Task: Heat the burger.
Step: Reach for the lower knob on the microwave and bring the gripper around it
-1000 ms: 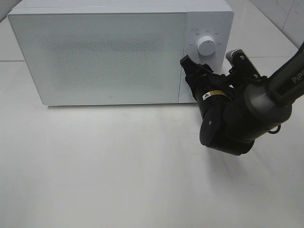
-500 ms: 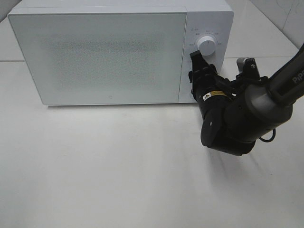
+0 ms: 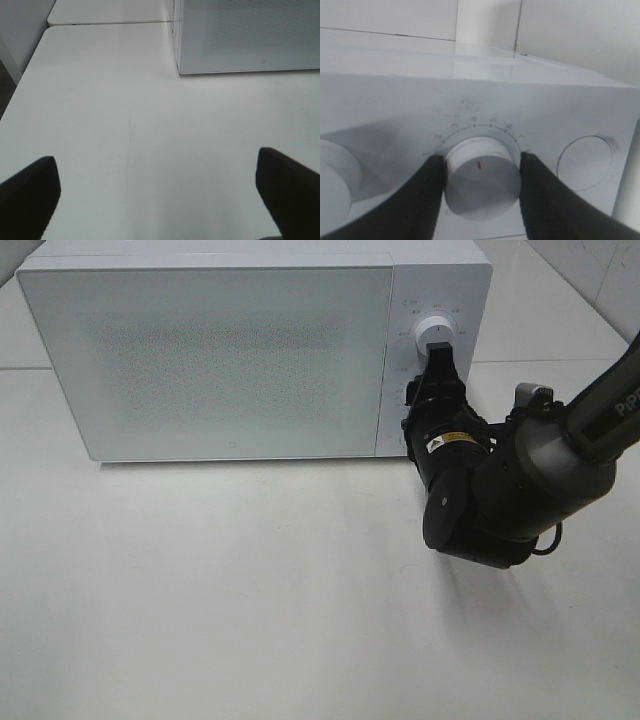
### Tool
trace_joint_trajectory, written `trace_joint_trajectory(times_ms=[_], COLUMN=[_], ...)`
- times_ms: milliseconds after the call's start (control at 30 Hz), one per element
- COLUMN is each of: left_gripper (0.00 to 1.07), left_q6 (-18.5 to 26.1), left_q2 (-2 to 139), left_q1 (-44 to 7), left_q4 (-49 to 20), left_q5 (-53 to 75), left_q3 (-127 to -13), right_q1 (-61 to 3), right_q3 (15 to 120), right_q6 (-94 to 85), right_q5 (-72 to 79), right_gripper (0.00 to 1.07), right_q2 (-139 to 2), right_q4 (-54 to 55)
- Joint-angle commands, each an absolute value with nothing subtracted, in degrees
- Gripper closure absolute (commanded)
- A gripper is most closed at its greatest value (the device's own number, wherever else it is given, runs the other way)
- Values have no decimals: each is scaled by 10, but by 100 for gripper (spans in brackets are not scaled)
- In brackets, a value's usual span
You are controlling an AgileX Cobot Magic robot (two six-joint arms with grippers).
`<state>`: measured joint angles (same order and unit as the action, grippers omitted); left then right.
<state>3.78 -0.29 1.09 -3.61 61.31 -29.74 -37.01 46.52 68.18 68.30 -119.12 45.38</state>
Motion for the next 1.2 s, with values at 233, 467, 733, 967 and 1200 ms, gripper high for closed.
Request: trace_joint_trajectory(times_ms=[233, 467, 733, 967, 1200], left_gripper=[6, 6, 6, 6, 6], left_q6=[37, 37, 37, 37, 37], left_q2=[-10, -10, -10, -10, -10], left_q1=[12, 12, 12, 12, 12], left_q4=[-38, -38, -38, -38, -38], left_q5=[612, 612, 612, 612, 612], left_q3=[-296, -296, -296, -296, -296], right_q1=[-374, -374, -374, -374, -374], right_q3=[494, 494, 494, 494, 494], right_q6=[798, 841, 838, 827, 826], right_q5=[801, 801, 801, 801, 801], right_gripper=[107, 107, 107, 107, 104], right_q2=[-1183, -1183, -1183, -1183, -1183], right_q4=[305, 308, 309, 313, 323])
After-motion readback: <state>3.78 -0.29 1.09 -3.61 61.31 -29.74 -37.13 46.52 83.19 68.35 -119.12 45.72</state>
